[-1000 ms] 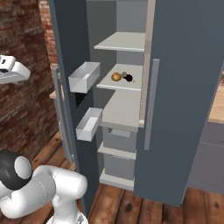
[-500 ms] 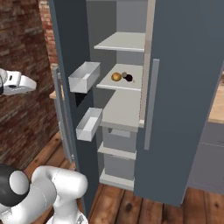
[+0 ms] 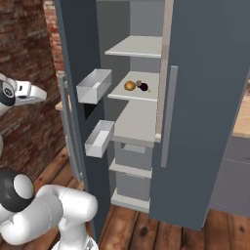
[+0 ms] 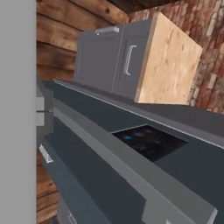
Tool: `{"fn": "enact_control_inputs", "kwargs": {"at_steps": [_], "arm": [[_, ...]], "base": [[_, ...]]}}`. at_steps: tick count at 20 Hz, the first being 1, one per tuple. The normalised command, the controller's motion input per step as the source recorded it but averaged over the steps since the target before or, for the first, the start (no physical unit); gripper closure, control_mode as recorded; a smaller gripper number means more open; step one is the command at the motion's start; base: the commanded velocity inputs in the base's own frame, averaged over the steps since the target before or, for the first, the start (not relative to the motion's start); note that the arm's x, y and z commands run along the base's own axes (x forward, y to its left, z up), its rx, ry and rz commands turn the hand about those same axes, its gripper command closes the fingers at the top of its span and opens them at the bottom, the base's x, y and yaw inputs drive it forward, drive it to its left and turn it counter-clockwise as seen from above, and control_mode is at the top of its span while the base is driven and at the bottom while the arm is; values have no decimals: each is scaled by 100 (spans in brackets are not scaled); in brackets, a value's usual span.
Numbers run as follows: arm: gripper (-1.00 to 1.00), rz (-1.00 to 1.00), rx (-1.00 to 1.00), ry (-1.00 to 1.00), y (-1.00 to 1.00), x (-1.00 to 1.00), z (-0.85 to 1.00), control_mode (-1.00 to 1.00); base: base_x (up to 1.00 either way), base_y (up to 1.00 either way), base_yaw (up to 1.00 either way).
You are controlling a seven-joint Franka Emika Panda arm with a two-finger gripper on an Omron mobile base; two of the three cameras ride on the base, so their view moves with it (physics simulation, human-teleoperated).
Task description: Take the garlic and eggplant from the highest rack and move them to the second highest rack where the lemon wedge and potato are located, to maximize freezer space. Close the freezer door after rearranging.
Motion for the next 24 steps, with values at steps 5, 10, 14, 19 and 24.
{"fn": "enact_control_inputs", "kwargs": {"at_steps": [5, 10, 14, 19, 24], "arm": [[100, -17, -2, 0, 3, 18, -16, -100], [100, -28, -1, 1, -6, 20, -1, -100], [100, -18, 0, 0, -9, 47, 0, -100], [100, -8, -2, -2, -14, 41, -7, -100], [100, -7, -7, -3, -50, 14, -13, -100]], "base": [[0, 0, 0], [0, 0, 0], [0, 0, 0], [0, 0, 0], [0, 0, 0]]}}
